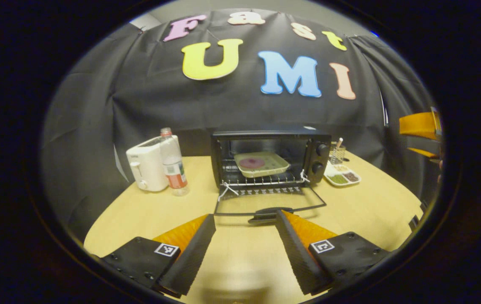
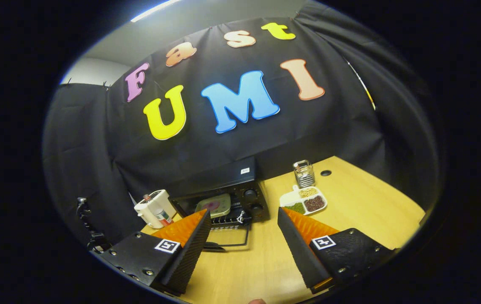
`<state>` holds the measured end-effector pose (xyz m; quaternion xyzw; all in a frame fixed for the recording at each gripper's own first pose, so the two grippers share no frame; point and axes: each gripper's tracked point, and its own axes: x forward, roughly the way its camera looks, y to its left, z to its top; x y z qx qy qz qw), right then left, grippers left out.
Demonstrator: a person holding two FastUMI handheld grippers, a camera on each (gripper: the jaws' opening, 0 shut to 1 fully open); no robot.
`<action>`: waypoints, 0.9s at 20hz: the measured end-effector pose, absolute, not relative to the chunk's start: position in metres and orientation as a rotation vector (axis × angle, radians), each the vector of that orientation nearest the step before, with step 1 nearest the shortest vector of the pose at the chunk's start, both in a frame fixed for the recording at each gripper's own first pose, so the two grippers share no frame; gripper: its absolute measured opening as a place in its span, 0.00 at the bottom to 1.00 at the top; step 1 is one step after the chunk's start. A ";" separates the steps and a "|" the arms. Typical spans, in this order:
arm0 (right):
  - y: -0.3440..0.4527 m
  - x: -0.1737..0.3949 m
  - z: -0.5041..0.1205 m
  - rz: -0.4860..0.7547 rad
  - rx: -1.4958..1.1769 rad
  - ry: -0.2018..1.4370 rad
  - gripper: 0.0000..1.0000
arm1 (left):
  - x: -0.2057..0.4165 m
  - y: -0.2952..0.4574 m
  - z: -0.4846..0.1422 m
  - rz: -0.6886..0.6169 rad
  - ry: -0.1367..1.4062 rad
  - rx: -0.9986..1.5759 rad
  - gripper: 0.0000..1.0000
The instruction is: Open the electric oven with the left hand, put the food in, and close the electric oven.
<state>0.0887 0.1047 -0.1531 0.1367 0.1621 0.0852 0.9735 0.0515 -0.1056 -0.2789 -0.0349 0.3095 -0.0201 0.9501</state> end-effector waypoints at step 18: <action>0.022 0.067 -0.133 -0.086 -0.005 0.254 0.98 | 0.094 -0.170 -0.399 -0.122 0.946 -0.038 0.98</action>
